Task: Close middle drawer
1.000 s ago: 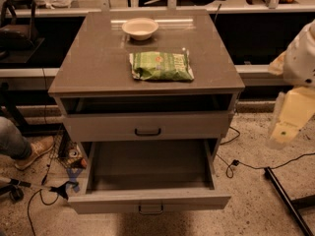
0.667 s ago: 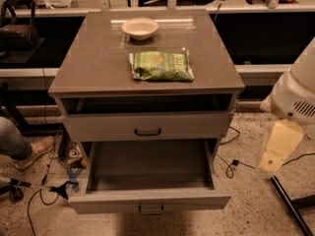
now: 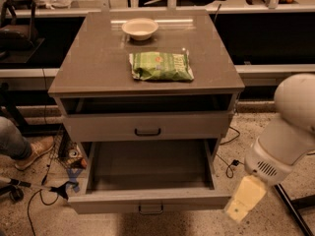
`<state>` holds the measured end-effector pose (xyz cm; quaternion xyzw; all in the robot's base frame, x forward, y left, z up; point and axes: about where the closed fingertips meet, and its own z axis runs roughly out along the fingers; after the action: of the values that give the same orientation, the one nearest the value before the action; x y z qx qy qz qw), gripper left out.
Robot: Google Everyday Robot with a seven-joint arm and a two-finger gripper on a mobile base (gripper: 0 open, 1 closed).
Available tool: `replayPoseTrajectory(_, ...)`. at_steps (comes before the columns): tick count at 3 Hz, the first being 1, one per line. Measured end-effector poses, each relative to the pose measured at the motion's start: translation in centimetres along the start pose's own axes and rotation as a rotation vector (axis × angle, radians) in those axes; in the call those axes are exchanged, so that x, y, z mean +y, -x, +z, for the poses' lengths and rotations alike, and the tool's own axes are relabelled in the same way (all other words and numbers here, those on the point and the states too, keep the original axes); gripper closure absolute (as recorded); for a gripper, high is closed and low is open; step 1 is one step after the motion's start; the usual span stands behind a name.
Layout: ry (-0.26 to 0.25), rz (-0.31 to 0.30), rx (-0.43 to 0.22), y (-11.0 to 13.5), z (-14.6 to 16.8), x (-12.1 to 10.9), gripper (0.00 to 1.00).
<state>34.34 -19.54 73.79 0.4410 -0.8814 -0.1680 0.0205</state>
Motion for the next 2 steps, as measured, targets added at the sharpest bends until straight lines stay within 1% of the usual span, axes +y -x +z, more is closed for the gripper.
replayPoseTrajectory(1,0.048,0.152,-0.031,-0.25,7.16,0.52,0.00)
replayPoseTrajectory(2,0.049,0.151,-0.031,-0.26,7.13,0.54,0.00)
